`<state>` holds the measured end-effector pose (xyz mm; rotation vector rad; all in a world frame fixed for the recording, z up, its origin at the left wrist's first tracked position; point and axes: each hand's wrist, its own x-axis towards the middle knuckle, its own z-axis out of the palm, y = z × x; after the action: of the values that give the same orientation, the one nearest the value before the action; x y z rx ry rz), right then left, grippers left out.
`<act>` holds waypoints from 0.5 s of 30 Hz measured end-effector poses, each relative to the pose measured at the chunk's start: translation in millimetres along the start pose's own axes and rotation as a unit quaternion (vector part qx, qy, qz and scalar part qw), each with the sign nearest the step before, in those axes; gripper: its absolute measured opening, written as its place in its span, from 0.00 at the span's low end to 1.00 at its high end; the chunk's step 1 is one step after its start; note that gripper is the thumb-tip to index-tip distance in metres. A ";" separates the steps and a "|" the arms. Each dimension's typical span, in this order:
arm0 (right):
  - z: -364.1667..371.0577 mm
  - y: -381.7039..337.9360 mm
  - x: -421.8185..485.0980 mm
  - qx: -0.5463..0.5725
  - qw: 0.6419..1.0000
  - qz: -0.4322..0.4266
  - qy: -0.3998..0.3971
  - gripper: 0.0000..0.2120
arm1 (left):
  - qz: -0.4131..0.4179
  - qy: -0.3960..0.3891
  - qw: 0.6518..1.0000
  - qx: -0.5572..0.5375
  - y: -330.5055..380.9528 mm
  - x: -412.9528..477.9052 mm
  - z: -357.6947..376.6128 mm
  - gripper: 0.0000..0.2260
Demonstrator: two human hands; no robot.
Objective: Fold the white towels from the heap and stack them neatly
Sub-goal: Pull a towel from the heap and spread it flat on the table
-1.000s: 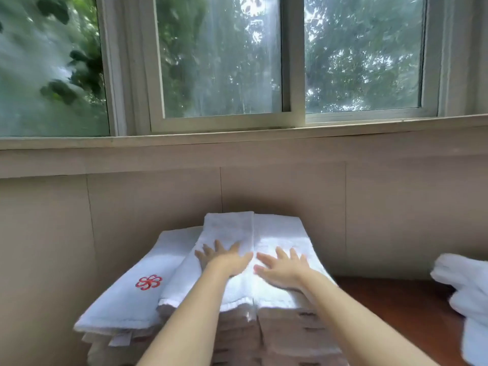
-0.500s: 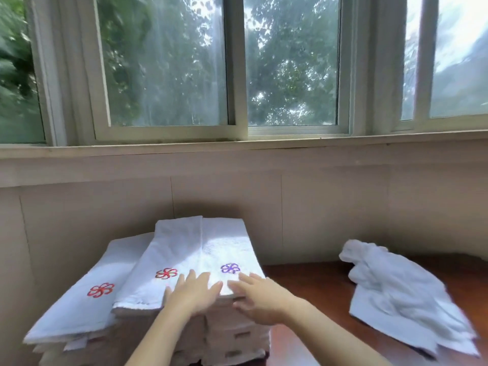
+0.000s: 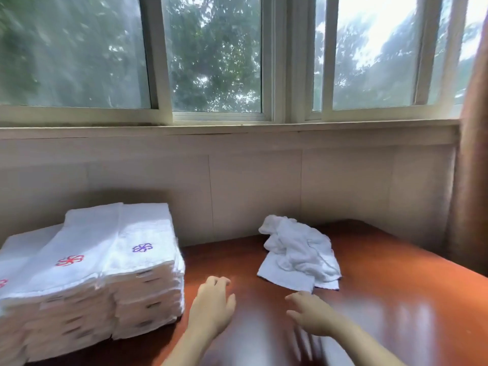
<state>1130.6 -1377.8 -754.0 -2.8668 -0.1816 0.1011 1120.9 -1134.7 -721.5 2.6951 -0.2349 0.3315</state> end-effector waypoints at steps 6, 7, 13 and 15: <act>32.8 84.8 2.4 0.000 0.991 0.073 0.112 0.20 | 0.016 -0.111 0.994 0.006 36.8 12.7 83.3 0.19; 39.1 93.1 4.4 0.001 0.988 0.081 0.129 0.18 | 0.015 -0.113 0.993 0.022 40.3 13.2 96.0 0.19; 41.0 100.3 40.2 0.015 0.968 0.034 0.248 0.20 | 0.012 -0.040 0.990 0.133 52.8 40.1 125.3 0.24; 34.1 101.4 59.6 -0.026 0.965 0.054 0.255 0.26 | 0.010 -0.040 0.987 0.158 55.5 52.4 124.6 0.24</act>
<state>1198.2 -1458.0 -817.1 -2.8380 0.0753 -0.6237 1183.6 -1242.9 -797.0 3.0256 -0.2497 0.2883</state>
